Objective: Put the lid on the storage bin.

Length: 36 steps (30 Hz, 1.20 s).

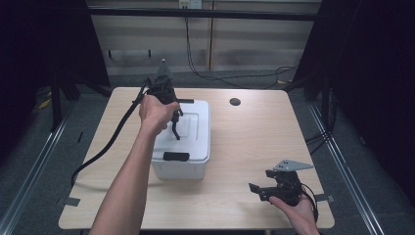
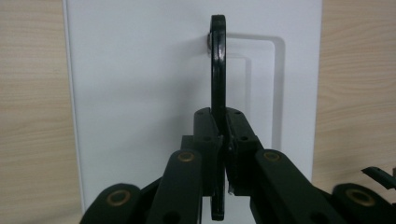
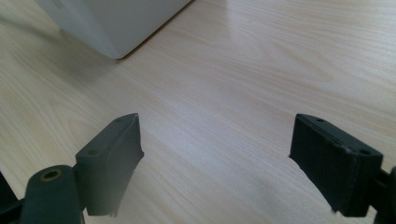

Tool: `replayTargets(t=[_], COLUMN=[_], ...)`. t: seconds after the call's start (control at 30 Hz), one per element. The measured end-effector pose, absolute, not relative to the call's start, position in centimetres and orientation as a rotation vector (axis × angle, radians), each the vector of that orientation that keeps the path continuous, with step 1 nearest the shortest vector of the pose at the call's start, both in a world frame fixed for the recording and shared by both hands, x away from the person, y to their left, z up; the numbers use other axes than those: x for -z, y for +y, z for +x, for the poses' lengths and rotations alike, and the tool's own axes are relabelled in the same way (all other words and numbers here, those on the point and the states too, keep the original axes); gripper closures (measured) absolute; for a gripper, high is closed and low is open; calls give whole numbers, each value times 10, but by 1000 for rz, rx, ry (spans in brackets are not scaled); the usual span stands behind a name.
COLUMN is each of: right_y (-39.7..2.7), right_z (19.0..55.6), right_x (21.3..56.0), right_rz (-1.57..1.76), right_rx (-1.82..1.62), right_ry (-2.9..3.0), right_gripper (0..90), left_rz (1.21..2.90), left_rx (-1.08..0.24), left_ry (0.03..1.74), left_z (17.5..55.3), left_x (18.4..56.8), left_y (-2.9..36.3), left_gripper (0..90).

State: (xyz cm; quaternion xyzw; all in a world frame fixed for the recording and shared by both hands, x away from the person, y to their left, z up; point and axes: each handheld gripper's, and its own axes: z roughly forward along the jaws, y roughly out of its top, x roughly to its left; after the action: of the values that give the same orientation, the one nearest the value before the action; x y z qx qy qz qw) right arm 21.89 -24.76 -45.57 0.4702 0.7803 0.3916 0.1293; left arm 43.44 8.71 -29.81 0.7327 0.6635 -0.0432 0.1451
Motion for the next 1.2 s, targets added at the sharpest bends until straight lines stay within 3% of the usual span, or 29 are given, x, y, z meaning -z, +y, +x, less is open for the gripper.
replayTargets(t=[0.57, 0.8, 0.87, 0.97, 1.2], right_y=[-247, -247, -247, -246, -246], right_z=[218, 218, 218, 218, 218], right_x=[455, 455, 455, 455, 455], right_rz=[1365, 1366, 1359, 1359, 1358], right_rx=[-1128, -1127, -1127, -1126, -1123], right_ry=[2263, 2265, 2267, 2268, 2270], right_gripper=[158, 159, 159, 159, 164], left_rz=[2162, 2180, 2211, 2240, 2224], left_rx=[74, 71, 84, 105, 154], left_ry=[1854, 1821, 1782, 1737, 1678], left_z=[433, 433, 433, 433, 433], left_x=[299, 299, 298, 299, 305], left_y=[91, 94, 95, 97, 108], left_gripper=[781, 580, 451, 356, 298])
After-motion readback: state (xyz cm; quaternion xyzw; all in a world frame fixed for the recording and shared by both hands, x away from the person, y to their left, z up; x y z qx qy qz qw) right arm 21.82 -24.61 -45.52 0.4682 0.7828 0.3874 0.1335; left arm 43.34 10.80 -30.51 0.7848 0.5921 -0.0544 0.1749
